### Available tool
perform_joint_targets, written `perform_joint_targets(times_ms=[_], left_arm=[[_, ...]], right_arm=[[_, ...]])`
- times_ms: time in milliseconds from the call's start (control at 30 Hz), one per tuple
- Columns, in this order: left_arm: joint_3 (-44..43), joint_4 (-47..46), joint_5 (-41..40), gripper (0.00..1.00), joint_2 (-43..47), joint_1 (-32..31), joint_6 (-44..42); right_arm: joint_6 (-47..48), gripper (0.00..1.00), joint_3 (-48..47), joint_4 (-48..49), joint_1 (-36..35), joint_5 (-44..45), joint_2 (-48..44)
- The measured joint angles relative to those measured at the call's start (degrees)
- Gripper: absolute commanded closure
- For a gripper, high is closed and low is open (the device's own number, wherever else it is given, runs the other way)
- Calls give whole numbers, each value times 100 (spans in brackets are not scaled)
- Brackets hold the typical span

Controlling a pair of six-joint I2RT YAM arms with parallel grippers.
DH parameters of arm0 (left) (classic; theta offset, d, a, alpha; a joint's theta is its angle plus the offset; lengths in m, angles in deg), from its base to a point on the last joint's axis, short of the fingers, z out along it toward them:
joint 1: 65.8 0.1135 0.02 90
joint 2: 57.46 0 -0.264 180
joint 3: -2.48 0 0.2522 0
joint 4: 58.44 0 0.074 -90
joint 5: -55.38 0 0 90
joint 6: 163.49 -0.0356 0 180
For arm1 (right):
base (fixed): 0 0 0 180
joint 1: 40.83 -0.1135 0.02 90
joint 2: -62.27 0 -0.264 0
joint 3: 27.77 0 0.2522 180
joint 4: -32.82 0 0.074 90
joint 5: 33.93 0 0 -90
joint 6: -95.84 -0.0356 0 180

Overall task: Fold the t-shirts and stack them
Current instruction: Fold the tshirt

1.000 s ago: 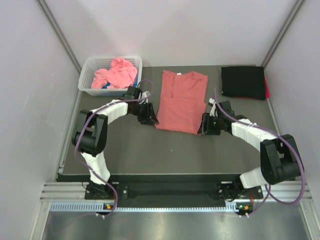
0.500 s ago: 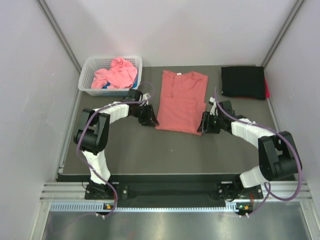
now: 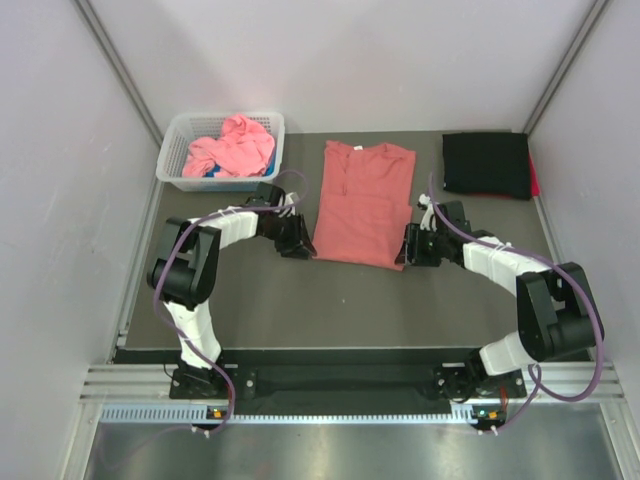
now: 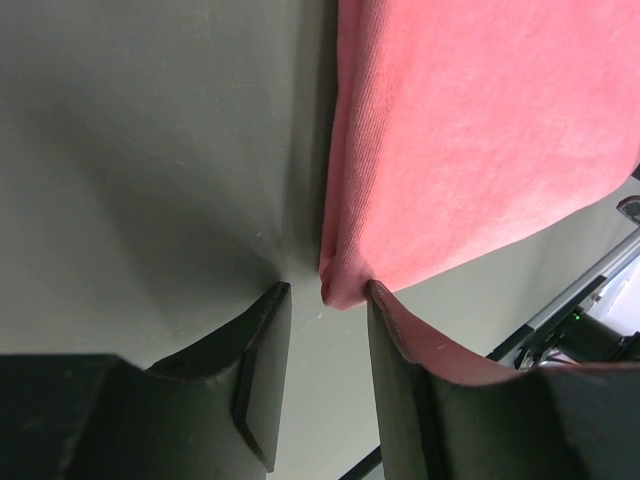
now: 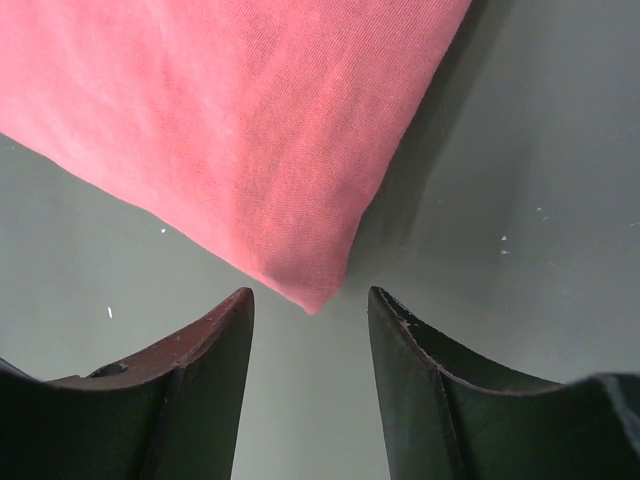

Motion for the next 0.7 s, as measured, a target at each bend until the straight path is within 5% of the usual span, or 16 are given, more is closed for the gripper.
perform_joint_targets(times_ms=[267, 433, 700], left_arm=[[-181, 52, -50, 61, -2, 0, 7], [-181, 0, 68, 100, -66, 0, 59], [111, -236, 197, 100, -76, 0, 151]], right_arm=[[57, 50, 2, 2, 24, -61, 66], [57, 50, 2, 22, 26, -157, 181], [55, 50, 114, 208, 37, -291, 262]])
